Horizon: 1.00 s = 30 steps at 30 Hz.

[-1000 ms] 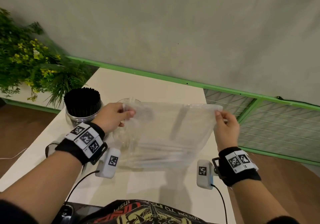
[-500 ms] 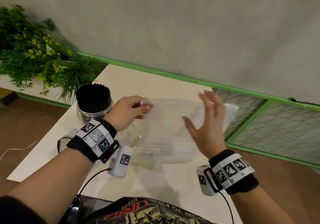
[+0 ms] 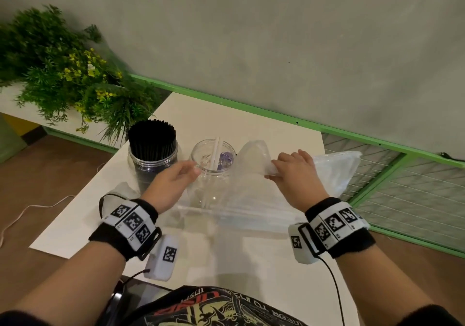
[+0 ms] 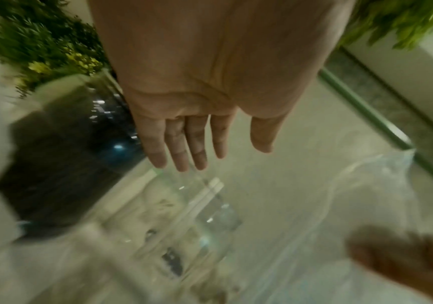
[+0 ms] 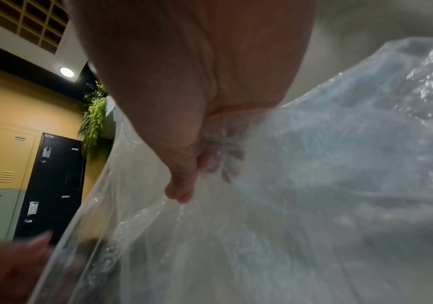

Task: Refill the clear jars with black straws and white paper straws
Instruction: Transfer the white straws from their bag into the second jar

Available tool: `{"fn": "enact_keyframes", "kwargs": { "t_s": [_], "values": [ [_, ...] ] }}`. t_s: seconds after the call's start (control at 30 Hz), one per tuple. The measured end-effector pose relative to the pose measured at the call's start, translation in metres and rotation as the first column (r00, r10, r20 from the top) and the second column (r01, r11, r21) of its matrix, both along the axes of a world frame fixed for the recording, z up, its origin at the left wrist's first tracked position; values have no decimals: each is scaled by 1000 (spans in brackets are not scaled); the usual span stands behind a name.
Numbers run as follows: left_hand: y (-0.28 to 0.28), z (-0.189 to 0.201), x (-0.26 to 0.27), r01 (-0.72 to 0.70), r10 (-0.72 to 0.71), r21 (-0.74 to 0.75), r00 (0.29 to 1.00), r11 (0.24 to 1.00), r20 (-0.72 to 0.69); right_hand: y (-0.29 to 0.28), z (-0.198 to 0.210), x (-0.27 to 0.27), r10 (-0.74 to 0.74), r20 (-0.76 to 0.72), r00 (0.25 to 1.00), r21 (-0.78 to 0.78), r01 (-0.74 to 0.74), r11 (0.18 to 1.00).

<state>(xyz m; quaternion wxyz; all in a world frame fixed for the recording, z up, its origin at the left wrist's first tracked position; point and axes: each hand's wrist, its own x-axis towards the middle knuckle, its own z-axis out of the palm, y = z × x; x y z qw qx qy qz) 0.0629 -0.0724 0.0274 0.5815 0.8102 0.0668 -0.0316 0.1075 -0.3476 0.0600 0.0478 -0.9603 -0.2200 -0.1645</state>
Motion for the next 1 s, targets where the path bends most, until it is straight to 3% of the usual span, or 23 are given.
{"fn": "enact_keyframes", "kwargs": {
  "t_s": [0.17,0.23,0.33,0.47,0.53,0.63,0.77,0.87,1.0],
  "values": [
    [-3,-22,-4,154,-85,219,952,963,-295,-14,7,1,-6,-50,999,61,9,998],
    [-14,-19,-2,188,-137,106,921,976,-366,-15,8,0,-1,-77,997,114,10,993],
    [-41,-16,-1,269,-292,-115,894,956,-340,-7,8,-6,40,-131,991,190,-14,982],
    [-58,-14,1,411,-457,-209,844,887,-279,-2,11,-13,75,-156,985,304,-24,952],
    [-52,-18,6,432,-464,-171,848,885,-256,-9,16,-14,63,-96,993,354,-25,935],
    [-37,-19,10,478,-466,-1,854,878,-231,-19,21,-16,12,57,998,401,-34,915],
    [-19,-21,10,452,-393,186,875,872,-283,-21,27,-20,-1,-64,998,175,12,984],
    [-9,-23,11,428,-376,159,884,890,-277,-17,36,-23,10,134,991,218,-39,975],
    [-3,-27,8,392,-336,148,892,908,-302,-12,24,-21,10,27,1000,136,-13,991]
  ]
}}
